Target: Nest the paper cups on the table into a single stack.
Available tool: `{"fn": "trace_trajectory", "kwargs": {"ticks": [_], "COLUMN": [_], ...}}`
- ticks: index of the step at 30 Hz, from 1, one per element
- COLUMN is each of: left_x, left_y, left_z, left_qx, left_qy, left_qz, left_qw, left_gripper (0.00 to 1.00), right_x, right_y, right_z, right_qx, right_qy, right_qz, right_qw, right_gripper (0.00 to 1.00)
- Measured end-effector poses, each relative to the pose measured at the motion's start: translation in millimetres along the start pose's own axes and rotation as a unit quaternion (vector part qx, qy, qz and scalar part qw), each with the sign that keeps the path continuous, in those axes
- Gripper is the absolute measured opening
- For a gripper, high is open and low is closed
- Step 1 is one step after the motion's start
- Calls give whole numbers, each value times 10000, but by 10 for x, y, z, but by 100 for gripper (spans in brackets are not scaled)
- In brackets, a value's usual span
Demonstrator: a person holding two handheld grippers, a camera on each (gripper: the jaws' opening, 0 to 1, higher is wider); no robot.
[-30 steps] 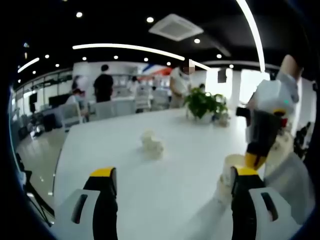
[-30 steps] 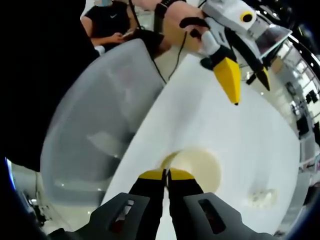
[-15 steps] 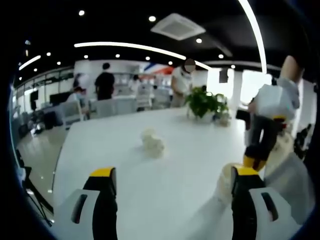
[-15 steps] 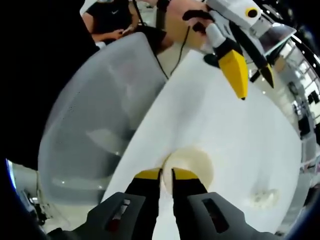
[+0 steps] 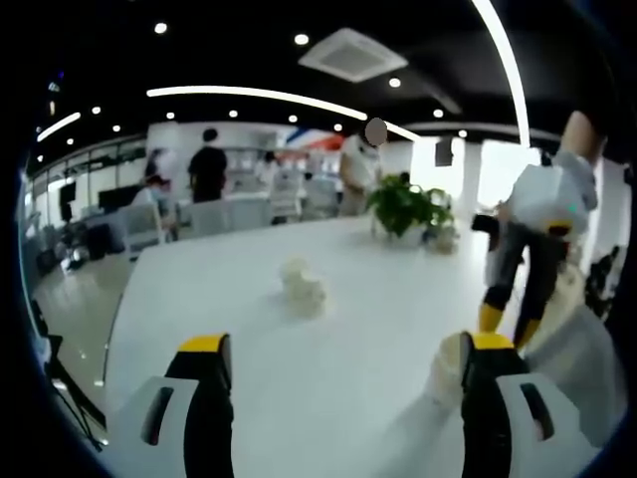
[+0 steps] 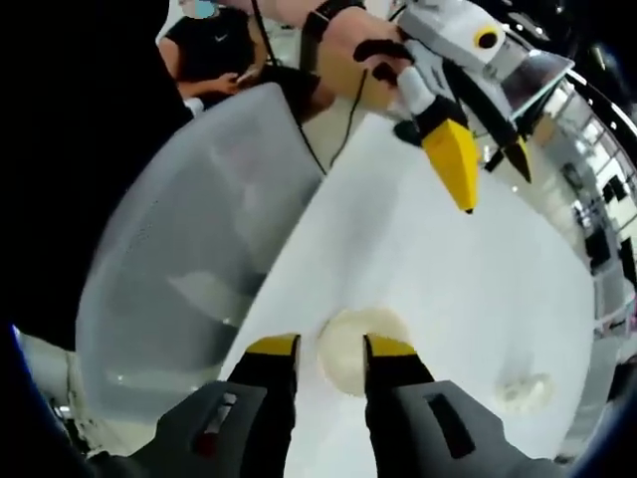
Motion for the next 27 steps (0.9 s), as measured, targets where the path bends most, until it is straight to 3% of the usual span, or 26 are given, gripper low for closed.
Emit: {"fn": "trace_trajectory", "kwargs": {"ticks": [8,15,22,25,27], "left_x": [-2,25,41,47,52], "left_y": [8,4,-7,-11,-10], "left_z": [7,11,24,25,21], "left_qx": [-1,-36,-50,-63,-56], "left_qy": [-1,-2,-33,-46,-48], "left_qz": [-17,16,5,12,2], "left_qw": [10000,10000,10000,10000,10000], "left_gripper": [95,96,96,96,96], "right_x": [-15,-9,-106,-156,-148], "right_y": [46,228,449,510,565], "right_z": [-5,172,382,432,496], "right_qx": [-173,-867,-1718,-1998,-2306], "right_qy": [-194,-400,-698,-808,-792], "right_qz": [58,291,520,557,772], "right_qw": [9996,9950,9813,9749,9668], "right_gripper": [29,34,45,57,70]}}
Point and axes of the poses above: the point that each gripper's makers call its tool centre point, and the gripper's own axes: y roughly backward along the fingers, z roughly to its right, x roughly out of its top, the point moved 6 cm from there along y, roughly backward along the fingers, and after that the axes turned 12 degrees about y, right-handed, at the moved point
